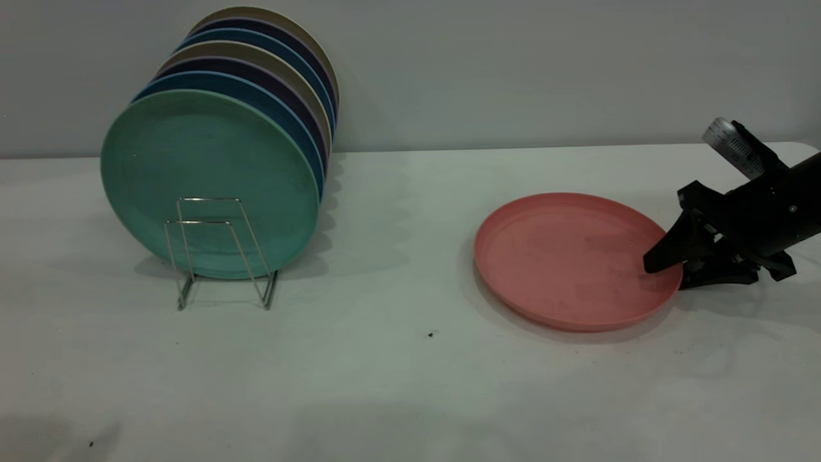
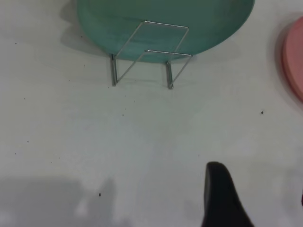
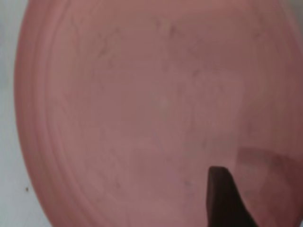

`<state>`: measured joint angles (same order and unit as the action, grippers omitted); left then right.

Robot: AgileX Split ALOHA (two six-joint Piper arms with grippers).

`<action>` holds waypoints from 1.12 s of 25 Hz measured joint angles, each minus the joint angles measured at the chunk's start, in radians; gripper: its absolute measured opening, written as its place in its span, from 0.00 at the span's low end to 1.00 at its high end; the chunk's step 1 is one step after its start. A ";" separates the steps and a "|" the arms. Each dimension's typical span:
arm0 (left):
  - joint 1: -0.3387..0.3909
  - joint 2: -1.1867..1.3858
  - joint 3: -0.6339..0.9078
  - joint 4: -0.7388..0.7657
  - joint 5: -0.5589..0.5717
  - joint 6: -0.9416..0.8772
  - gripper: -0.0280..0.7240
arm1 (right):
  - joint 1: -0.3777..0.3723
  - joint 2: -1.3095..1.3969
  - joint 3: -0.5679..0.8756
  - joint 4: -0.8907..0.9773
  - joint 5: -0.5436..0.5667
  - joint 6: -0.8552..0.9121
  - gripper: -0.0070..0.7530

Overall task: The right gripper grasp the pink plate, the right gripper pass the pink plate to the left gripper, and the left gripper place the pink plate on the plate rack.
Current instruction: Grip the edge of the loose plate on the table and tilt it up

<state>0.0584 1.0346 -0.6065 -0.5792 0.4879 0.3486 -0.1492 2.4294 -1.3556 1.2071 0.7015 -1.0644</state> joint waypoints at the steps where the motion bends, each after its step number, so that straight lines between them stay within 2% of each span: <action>1: 0.000 0.000 0.000 0.000 0.000 0.000 0.61 | 0.001 0.000 -0.001 0.000 -0.004 0.000 0.50; 5: 0.000 0.000 0.000 0.000 0.000 0.000 0.61 | 0.014 0.000 -0.001 0.002 -0.019 0.000 0.31; 8: 0.000 0.000 0.000 0.000 0.003 0.000 0.61 | 0.029 0.000 -0.001 0.003 -0.028 0.000 0.12; 10: 0.000 0.000 0.000 0.000 0.005 0.000 0.61 | 0.036 0.000 -0.001 0.007 -0.032 0.010 0.04; 15: 0.000 0.000 0.000 0.000 0.017 -0.001 0.61 | 0.035 0.000 -0.001 -0.004 -0.006 0.014 0.03; 20: 0.000 0.001 0.000 -0.035 0.035 0.029 0.61 | 0.014 -0.025 -0.001 -0.045 0.095 -0.001 0.03; 24: 0.000 0.032 0.000 -0.162 0.067 0.143 0.61 | 0.027 -0.066 -0.001 -0.085 0.159 -0.008 0.03; 28: 0.000 0.133 0.000 -0.351 0.087 0.317 0.61 | 0.086 -0.080 -0.001 -0.110 0.198 -0.026 0.03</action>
<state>0.0584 1.1676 -0.6068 -0.9304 0.5746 0.6655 -0.0631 2.3497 -1.3570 1.0972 0.8991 -1.0906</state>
